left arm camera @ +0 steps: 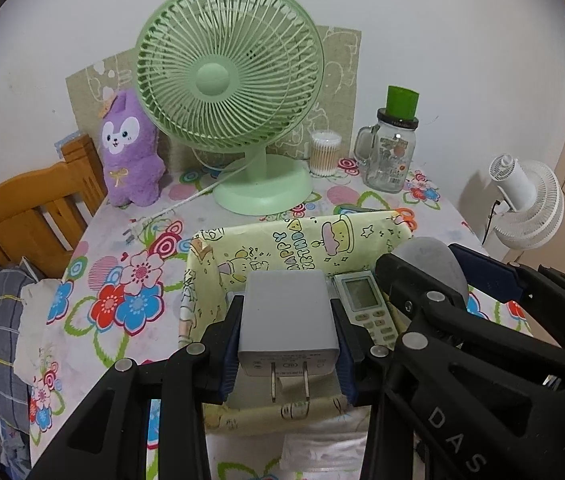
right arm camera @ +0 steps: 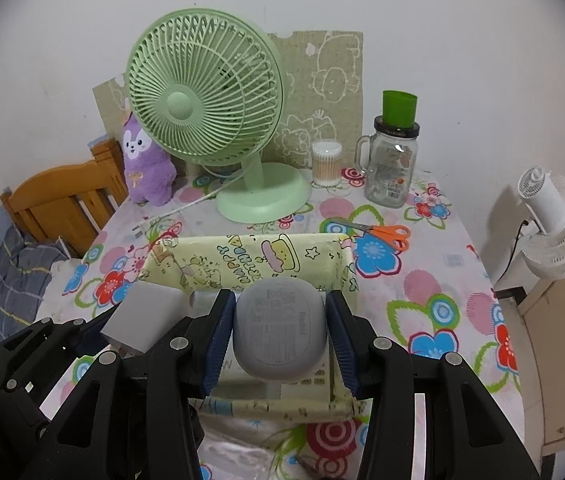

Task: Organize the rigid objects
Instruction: 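Carry the charger in the left tool and the round case in the right tool over the basket, then open the left tool to drop the charger while the right tool releases the round case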

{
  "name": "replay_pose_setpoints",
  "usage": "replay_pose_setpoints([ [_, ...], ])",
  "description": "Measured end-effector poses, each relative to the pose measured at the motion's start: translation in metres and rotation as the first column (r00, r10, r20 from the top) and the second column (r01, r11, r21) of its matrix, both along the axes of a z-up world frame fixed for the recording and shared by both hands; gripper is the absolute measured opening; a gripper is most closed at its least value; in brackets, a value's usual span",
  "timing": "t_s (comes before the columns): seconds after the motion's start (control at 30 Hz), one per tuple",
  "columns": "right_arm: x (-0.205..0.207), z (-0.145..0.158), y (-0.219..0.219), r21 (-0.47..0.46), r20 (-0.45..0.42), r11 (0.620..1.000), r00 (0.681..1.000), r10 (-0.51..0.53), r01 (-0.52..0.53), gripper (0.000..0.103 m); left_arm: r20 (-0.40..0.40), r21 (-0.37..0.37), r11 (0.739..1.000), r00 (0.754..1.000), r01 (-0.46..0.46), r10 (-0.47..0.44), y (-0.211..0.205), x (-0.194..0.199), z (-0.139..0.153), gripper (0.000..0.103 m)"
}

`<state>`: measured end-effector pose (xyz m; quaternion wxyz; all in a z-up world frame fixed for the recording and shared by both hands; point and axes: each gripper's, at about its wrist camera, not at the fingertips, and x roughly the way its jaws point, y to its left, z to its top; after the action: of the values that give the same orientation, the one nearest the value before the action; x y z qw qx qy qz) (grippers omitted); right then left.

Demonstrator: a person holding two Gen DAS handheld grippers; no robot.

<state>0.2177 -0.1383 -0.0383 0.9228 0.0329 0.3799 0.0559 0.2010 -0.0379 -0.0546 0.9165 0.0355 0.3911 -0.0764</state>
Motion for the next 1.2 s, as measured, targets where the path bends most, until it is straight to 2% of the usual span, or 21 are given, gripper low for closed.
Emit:
replay_pose_setpoints([
  [0.5, 0.035, -0.036, 0.0, 0.004, -0.056, 1.0, 0.998, 0.024, -0.024, 0.05, -0.077, -0.004, 1.0, 0.997, 0.004, -0.004, -0.002, 0.033, -0.034, 0.041],
  [0.6, 0.038, -0.041, 0.001, 0.016, -0.069, 0.999, 0.997, 0.033, -0.032, 0.05, -0.07, 0.003, 1.0, 0.998, -0.003, 0.003, -0.001, 0.034, -0.036, 0.043],
  [0.7, 0.041, -0.045, 0.002, 0.027, -0.08, 0.999, 0.996, 0.04, -0.038, 0.05, -0.077, -0.001, 1.0, 0.997, -0.006, 0.006, 0.0, 0.037, -0.039, 0.046],
  [0.77, 0.042, -0.047, 0.004, 0.027, -0.083, 0.999, 0.996, 0.044, -0.042, 0.05, -0.081, 0.003, 1.0, 0.997, -0.009, 0.01, 0.001, 0.037, -0.04, 0.055],
  [0.93, 0.046, -0.052, 0.008, 0.046, -0.1, 0.997, 0.993, 0.062, -0.058, 0.05, -0.078, 0.007, 1.0, 0.997, -0.01, 0.011, 0.005, 0.036, -0.041, 0.067],
  [1.2, 0.045, -0.054, 0.012, 0.034, -0.108, 0.997, 0.992, 0.066, -0.062, 0.051, -0.083, 0.0, 1.0, 0.996, 0.01, -0.009, 0.005, 0.031, -0.043, 0.072],
])
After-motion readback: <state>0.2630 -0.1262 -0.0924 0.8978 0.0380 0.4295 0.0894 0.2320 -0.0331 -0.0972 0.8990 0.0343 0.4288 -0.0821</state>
